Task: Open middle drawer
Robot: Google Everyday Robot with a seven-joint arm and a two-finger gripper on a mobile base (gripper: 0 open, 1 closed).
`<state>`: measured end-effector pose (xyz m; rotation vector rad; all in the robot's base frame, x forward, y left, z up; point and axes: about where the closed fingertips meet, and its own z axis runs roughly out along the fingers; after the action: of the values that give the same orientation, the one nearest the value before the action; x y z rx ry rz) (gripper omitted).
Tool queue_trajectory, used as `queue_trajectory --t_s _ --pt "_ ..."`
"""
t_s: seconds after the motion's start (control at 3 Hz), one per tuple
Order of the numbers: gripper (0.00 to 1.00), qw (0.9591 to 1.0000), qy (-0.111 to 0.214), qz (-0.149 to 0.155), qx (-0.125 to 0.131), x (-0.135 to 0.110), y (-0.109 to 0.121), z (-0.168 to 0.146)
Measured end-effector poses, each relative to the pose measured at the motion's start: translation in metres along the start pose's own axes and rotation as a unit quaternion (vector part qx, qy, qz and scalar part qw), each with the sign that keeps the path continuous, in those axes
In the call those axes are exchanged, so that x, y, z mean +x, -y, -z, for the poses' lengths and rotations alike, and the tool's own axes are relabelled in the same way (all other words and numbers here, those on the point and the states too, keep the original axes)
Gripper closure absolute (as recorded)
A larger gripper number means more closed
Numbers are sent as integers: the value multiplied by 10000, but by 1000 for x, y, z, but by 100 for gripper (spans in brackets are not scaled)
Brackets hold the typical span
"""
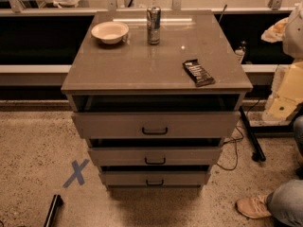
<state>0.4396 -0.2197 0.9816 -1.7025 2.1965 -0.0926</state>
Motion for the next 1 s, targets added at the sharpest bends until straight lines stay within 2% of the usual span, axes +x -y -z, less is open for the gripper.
queue_trajectory --t_s 0.33,0.67,1.0 --pt "0 10000 0 0 0 0 0 0" --pt "0 9999 -71 -111 -10 9 -7 -24" --pt "0 9998 174 -136 37 19 -43 -59"
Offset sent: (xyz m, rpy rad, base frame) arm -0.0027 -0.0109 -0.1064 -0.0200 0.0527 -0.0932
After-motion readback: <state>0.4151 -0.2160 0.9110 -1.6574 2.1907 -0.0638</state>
